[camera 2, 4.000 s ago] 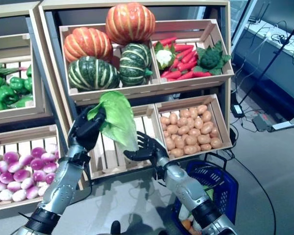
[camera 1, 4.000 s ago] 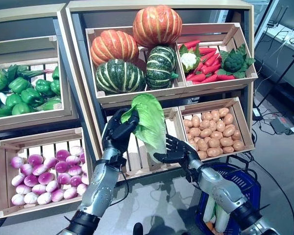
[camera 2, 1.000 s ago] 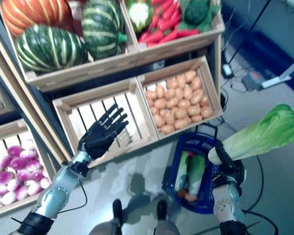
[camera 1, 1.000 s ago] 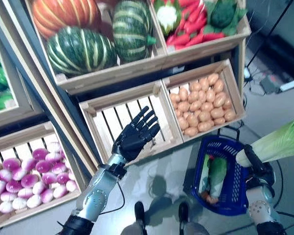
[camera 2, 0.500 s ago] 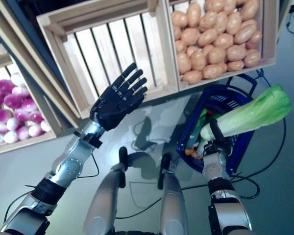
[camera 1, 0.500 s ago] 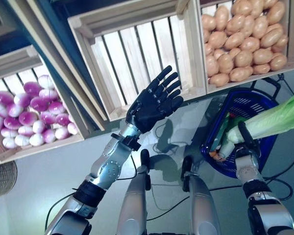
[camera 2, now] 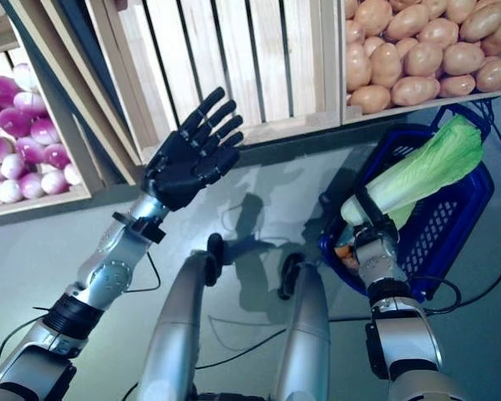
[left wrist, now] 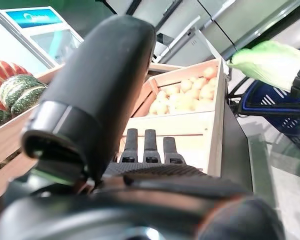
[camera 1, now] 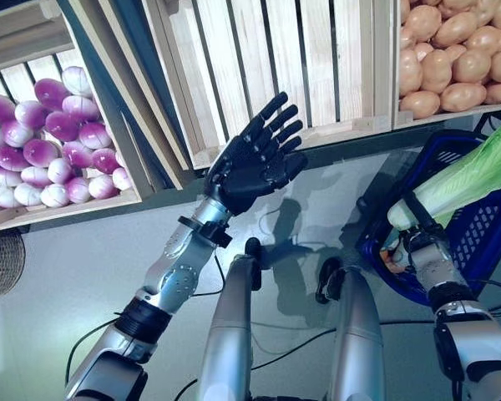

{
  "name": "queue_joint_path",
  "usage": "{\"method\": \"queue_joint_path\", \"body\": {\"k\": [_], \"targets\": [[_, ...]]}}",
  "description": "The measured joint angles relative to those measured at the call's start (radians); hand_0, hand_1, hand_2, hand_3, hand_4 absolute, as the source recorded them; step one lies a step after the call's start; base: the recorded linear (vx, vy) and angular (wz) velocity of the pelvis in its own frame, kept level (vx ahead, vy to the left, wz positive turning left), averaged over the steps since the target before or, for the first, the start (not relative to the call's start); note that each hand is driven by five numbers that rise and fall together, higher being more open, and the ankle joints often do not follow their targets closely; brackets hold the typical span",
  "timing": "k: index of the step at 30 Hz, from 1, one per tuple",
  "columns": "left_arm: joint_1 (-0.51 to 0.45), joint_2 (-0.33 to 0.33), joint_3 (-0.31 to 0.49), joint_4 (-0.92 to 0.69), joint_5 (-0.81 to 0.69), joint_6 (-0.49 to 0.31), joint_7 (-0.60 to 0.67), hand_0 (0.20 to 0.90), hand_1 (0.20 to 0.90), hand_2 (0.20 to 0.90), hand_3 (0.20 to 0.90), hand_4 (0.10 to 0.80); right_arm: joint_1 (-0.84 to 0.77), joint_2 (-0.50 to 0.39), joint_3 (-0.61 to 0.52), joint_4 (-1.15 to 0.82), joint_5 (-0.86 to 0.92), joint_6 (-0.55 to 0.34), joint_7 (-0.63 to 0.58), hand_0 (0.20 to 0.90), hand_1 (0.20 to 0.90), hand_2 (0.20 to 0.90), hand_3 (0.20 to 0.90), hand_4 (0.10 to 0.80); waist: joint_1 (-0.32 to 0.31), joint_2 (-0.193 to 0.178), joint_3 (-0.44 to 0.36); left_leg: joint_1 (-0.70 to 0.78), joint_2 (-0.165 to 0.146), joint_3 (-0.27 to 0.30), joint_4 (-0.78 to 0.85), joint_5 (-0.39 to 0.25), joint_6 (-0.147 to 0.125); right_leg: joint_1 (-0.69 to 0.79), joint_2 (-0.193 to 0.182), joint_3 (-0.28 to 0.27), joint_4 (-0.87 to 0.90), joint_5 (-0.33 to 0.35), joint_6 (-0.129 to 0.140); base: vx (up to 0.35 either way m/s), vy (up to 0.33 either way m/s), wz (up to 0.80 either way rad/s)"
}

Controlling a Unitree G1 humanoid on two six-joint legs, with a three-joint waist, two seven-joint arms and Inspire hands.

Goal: Put vegetables into the basket

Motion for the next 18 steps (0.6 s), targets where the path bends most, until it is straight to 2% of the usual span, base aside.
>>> {"method": "queue_joint_path", "body": {"k": [11,18], "targets": [[-0.008,0.000,-0.006,-0.017,0.000,0.005,0.000,0.900,0.900,0.900,0.900,0.800,0.020,-0.015,-0.021,0.154,0.001,0.190,-0.036,0.300,0.300,0.300,0.300,0.400,0.011,0.000,0.000,-0.037,0.002,-0.021,0.047,-0.015,-0.016,-0.032,-0.002,-0.011,0.056,-0.029,-0.013,0.050,-0.032,0.02],[-0.007,0.002,-0.006,-0.032,0.000,0.017,0.002,0.900,0.900,0.900,0.900,0.800,0.090,-0.009,-0.036,0.163,0.001,0.203,-0.042,0.300,0.300,0.300,0.300,0.400,0.022,0.000,0.000,-0.035,0.002,-0.024,0.058,-0.020,-0.011,-0.019,-0.004,-0.024,0.059,-0.034,-0.015,0.013,-0.006,0.02]]}}
